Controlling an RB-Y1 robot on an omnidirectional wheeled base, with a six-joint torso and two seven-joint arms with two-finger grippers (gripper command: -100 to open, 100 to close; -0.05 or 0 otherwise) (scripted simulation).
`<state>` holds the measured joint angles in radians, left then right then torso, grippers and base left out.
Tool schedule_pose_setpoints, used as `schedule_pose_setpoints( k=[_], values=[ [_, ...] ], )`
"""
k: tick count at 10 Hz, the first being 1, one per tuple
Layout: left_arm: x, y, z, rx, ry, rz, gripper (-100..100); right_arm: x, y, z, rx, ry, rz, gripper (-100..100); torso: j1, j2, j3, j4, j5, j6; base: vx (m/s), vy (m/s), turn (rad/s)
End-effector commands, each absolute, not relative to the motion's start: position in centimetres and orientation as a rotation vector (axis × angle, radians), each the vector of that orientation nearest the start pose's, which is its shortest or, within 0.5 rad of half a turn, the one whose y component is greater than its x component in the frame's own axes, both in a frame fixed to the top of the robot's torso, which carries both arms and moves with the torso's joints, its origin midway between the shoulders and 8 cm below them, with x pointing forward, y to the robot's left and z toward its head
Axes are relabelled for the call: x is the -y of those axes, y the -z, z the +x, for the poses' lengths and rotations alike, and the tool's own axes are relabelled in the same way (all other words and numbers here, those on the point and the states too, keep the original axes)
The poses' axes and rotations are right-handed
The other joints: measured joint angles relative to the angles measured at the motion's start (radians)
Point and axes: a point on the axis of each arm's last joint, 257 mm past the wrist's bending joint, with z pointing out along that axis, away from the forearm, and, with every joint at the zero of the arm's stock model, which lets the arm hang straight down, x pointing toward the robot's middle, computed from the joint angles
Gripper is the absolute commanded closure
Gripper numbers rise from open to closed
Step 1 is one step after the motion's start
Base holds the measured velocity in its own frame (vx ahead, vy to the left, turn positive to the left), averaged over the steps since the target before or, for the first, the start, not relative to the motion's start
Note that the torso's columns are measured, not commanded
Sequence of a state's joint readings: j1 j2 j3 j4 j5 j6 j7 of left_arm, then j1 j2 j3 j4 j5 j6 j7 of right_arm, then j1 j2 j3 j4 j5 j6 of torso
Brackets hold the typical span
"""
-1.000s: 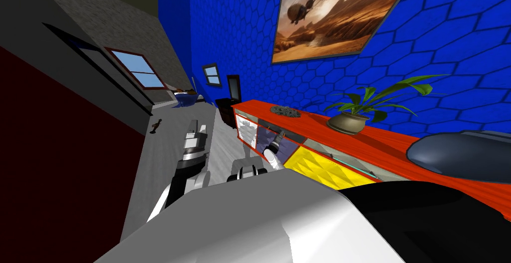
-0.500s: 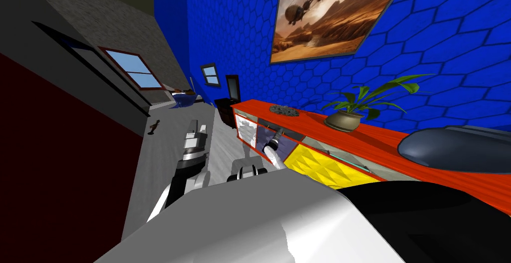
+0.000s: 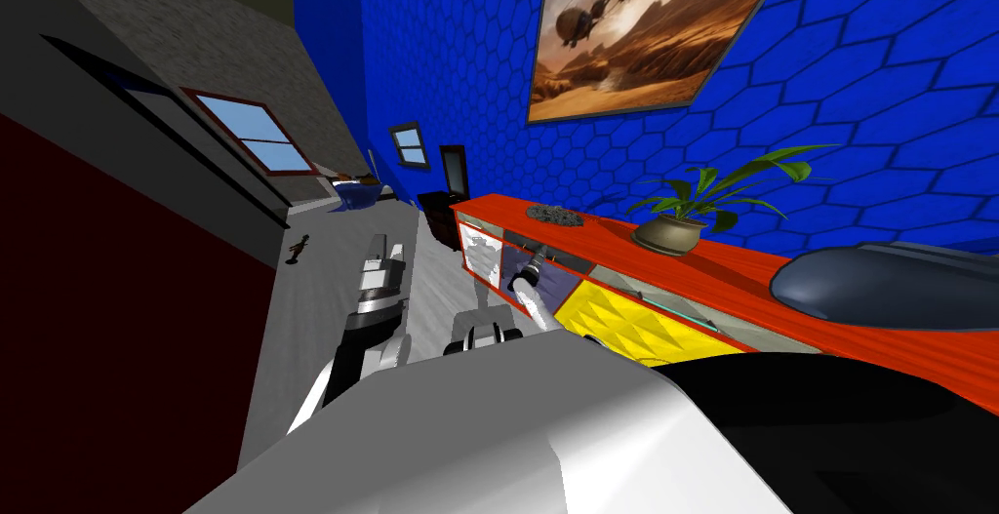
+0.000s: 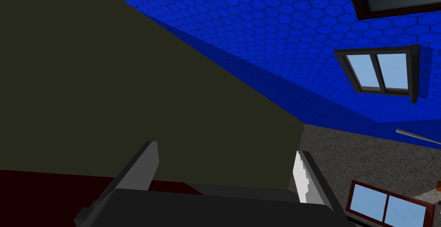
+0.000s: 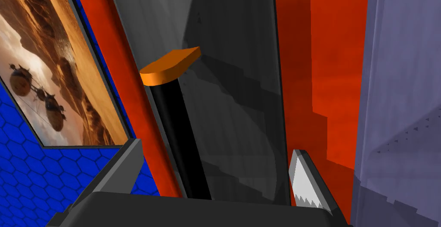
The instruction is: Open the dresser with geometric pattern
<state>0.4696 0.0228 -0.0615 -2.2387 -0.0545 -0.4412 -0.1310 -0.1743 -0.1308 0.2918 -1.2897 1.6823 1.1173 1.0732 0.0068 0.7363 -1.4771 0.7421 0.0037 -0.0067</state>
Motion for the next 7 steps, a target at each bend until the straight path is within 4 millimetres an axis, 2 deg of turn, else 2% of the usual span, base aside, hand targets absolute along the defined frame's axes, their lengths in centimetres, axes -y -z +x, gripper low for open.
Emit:
schedule_pose_setpoints(
  k=[1,5,7],
  values=[
    [-24.9,-0.3,36.7,-0.749,1.203,-0.614,0,32.4,20.2,51.6,-1.580,1.631,-0.480,-100,0.000,0.002,0.001,0.000,0.000,0.001,-0.008,0.022,-0.017],
    [-24.9,-0.3,36.7,-0.749,1.203,-0.614,0,27.5,20.7,52.8,-1.647,1.493,-0.471,-100,-0.003,0.003,0.002,-0.002,-0.002,0.004,-0.012,0.016,-0.012],
    [-24.9,-0.3,36.7,-0.749,1.203,-0.614,0,26.5,20.8,52.8,-1.661,1.467,-0.465,-100,-0.003,0.002,0.001,-0.001,-0.002,0.003,-0.005,0.001,0.004]
  ],
)
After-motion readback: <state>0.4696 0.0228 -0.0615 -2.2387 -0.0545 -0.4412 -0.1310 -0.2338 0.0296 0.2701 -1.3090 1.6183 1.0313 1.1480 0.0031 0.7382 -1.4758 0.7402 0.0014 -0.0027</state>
